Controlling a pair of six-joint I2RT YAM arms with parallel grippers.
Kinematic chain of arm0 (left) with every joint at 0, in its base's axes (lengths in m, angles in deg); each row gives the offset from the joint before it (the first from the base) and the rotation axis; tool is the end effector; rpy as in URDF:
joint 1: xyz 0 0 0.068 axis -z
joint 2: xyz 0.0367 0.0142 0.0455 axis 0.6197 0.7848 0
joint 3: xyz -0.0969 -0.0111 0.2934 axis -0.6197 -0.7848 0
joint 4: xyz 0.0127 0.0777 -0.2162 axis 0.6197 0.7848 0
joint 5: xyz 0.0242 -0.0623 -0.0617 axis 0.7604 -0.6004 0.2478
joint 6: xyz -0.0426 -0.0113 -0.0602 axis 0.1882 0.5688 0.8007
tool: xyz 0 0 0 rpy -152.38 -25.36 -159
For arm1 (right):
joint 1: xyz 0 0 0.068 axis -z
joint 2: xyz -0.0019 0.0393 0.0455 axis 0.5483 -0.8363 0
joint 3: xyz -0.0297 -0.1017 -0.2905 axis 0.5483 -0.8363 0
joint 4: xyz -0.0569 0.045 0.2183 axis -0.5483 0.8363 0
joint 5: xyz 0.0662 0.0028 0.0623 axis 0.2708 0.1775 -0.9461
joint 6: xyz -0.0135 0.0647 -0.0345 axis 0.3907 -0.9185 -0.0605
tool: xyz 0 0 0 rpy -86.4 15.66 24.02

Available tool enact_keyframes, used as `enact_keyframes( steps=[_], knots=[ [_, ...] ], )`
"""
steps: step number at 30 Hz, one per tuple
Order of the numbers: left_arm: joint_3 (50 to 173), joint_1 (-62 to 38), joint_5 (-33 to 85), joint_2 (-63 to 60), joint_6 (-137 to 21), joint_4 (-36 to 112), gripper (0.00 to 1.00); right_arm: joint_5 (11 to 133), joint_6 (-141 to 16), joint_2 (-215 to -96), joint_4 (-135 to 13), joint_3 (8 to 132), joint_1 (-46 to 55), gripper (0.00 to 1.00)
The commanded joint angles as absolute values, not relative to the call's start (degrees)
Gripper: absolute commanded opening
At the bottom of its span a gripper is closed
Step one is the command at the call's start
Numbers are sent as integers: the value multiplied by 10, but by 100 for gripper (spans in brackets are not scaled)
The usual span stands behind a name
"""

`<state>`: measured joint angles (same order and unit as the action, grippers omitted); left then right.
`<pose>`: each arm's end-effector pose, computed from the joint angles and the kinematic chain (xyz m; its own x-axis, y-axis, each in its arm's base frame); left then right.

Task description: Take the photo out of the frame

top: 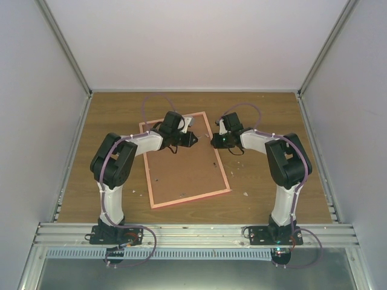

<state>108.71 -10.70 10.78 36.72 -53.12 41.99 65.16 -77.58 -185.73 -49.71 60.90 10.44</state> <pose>0.3657 -0.2192 0.1928 -0.8021 0.1175 -0.5856 0.4578 0.7506 -0.4764 0.3595 0.1677 0.1766 -0.8975 0.0142 -0.4408 -0.1795 0.9012 0.3945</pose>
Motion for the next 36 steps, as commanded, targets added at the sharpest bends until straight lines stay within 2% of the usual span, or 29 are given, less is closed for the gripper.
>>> enact_keyframes(
  steps=[1,13,23,36],
  knots=[
    [1070,-106,136,330,-538,460,0,645,-757,-1844,-489,598,113,10],
    [1048,-106,131,273,-513,431,0,646,-756,-1835,-499,585,114,10],
    [1141,-104,96,367,-527,442,0,638,-753,-1837,-505,585,114,10],
    [1173,-103,86,417,-539,456,0,634,-751,-1840,-507,585,114,10]
  ],
)
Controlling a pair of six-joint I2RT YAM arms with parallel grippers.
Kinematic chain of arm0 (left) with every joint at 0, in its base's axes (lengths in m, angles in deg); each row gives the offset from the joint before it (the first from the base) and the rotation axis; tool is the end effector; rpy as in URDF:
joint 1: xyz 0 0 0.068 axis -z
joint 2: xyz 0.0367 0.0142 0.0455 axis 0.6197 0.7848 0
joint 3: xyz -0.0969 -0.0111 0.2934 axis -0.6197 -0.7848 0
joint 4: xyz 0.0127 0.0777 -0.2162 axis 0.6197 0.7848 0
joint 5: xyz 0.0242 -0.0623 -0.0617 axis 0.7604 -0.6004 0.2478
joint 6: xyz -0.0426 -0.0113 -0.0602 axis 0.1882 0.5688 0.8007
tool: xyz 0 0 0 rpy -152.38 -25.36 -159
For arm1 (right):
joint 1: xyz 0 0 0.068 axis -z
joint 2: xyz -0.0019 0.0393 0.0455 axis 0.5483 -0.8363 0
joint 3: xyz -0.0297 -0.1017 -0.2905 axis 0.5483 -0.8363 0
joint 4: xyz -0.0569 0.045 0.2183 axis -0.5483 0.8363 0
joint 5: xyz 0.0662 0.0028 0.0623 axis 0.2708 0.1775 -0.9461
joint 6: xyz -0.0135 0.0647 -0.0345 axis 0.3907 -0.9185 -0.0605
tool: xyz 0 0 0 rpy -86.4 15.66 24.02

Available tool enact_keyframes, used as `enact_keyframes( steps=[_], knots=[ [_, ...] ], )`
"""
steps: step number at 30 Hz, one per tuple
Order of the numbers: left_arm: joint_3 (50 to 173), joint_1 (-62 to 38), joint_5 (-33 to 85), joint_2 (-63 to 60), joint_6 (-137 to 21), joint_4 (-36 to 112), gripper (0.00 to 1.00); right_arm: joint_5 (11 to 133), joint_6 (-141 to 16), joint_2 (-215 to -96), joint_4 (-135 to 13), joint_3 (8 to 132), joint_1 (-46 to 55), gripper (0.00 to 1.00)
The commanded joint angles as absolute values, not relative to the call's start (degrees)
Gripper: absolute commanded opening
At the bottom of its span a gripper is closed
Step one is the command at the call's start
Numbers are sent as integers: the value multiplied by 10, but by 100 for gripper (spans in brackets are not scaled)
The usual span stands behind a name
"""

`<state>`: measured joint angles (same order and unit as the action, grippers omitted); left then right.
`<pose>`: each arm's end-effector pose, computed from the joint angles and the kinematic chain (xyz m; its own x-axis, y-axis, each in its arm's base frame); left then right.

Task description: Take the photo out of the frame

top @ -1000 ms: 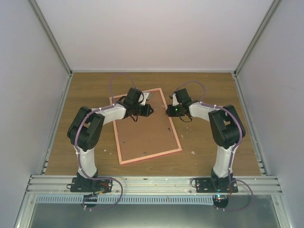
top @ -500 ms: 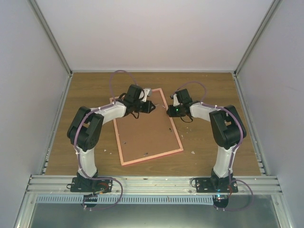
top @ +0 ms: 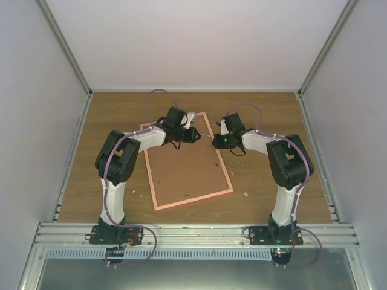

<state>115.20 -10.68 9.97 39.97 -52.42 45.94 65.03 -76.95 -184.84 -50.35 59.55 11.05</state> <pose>0.3826 -0.2292 0.1958 -0.8155 0.1147 -0.5673 0.4479 0.7459 -0.4930 0.3567 0.1621 0.1770 -0.8944 0.0140 -0.4470 -0.1817 0.9019 0.3918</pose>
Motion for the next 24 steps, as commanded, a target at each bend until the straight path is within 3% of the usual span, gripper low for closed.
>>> enact_keyframes(
  steps=[1,24],
  knots=[
    [1173,-101,83,419,-540,456,0,634,-750,-1840,-507,586,114,10],
    [1121,-83,101,364,-559,501,0,637,-751,-1835,-505,586,115,10]
  ],
)
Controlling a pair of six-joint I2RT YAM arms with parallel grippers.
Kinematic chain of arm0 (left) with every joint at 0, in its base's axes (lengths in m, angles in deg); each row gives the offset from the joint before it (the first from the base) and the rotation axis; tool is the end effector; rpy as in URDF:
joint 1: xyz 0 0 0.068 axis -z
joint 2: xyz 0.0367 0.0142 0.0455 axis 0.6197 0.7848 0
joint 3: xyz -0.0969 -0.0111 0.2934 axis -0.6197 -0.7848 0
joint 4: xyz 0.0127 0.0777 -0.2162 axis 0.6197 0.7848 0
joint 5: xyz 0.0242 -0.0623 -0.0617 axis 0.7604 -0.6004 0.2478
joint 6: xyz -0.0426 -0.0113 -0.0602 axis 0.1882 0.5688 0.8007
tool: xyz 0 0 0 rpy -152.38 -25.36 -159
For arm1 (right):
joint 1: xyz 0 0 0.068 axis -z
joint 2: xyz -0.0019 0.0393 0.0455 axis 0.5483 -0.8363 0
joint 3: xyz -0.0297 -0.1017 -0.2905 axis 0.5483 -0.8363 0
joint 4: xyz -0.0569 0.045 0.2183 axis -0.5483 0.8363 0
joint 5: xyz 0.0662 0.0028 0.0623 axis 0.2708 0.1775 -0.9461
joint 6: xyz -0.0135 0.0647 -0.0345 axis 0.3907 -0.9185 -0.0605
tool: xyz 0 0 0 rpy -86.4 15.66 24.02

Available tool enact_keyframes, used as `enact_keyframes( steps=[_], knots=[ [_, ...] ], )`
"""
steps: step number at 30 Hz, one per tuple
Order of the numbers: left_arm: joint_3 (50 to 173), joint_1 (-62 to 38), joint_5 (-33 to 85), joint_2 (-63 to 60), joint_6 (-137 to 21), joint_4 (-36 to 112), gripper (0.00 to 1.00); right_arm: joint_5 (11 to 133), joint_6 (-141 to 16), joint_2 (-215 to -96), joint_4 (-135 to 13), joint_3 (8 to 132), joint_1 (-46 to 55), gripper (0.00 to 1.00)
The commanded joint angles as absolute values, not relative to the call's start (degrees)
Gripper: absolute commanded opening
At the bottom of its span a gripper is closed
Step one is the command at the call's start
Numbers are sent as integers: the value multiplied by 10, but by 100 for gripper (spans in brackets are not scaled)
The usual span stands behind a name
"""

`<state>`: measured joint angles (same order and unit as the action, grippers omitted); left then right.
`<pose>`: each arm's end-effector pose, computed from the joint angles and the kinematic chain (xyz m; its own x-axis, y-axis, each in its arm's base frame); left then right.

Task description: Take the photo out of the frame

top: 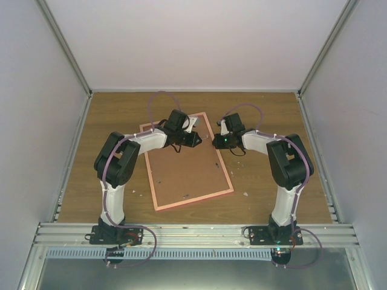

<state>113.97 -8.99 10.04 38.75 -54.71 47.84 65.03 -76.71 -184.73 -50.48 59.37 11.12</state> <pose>0.3679 -0.2359 0.1956 -0.8089 0.1770 -0.5607 0.4877 0.7347 -0.4716 0.3563 0.1615 0.1771 -0.8932 0.0115 -0.4495 -0.1847 0.9020 0.3901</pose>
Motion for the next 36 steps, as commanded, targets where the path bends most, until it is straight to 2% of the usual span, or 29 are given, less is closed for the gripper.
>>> enact_keyframes(
  steps=[1,17,32,36],
  knots=[
    [1120,-83,105,362,-558,503,0,637,-751,-1834,-505,586,115,10],
    [1075,-90,149,277,-531,488,0,637,-752,-1832,-506,582,118,10],
    [856,-190,278,39,-440,409,0,639,-759,-1779,-530,516,187,9],
    [797,-237,281,-11,-405,370,0,632,-758,-1762,-540,494,207,9]
  ],
)
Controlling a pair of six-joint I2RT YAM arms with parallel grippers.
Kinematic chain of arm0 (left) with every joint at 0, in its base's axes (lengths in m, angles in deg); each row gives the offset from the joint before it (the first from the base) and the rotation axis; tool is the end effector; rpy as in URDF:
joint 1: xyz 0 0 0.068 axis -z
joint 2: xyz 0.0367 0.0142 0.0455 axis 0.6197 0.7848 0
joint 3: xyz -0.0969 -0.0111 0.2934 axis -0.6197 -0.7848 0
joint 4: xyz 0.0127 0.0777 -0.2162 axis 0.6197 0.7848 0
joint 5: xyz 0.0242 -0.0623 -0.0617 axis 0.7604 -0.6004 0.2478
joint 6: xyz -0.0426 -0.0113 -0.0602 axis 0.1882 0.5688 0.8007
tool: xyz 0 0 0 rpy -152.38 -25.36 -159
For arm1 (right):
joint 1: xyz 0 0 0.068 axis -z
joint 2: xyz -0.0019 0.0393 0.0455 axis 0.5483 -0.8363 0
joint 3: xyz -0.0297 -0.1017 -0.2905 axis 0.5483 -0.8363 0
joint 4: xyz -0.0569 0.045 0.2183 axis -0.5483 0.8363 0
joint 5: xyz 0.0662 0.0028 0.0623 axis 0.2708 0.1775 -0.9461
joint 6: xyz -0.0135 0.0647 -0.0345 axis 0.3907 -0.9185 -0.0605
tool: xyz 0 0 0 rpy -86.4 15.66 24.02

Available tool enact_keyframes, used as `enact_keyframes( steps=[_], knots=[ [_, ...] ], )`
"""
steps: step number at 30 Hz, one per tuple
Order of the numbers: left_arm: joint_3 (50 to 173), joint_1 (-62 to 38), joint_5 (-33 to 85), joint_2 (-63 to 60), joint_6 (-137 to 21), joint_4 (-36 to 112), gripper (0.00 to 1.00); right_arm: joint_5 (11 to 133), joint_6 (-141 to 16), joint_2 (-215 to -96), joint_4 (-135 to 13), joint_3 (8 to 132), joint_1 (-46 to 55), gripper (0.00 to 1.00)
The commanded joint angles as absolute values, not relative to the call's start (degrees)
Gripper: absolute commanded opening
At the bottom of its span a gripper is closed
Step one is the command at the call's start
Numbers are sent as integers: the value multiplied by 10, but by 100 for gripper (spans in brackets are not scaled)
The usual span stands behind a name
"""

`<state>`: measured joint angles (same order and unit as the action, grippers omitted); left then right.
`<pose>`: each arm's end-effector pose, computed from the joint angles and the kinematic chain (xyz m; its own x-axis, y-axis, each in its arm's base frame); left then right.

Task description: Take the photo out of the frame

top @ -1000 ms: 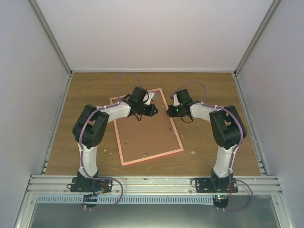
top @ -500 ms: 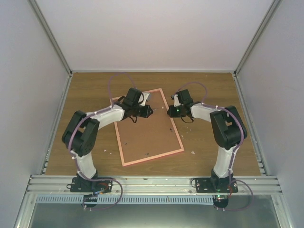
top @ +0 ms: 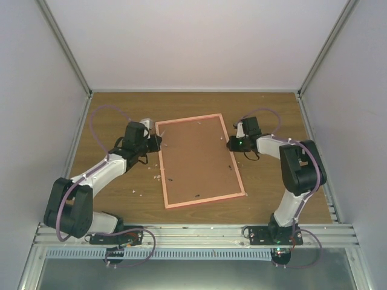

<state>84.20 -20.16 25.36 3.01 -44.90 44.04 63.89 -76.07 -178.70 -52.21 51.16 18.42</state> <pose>0.2636 -0.0965 0.2546 -0.7152 -0.2079 -0.6673 0.1309 0.8980 -0.4201 0.3393 0.1070 0.1789 -0.8902 0.1111 -0.4418 -0.0840 0.9132 0.3989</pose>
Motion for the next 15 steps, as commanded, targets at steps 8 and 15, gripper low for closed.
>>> enact_keyframes(
  steps=[8,15],
  knots=[
    [663,-363,185,-66,-318,239,0,611,-749,-1733,-567,462,225,14],
    [592,-461,96,-50,-264,114,0,595,-743,-1718,-581,445,226,25]
  ],
)
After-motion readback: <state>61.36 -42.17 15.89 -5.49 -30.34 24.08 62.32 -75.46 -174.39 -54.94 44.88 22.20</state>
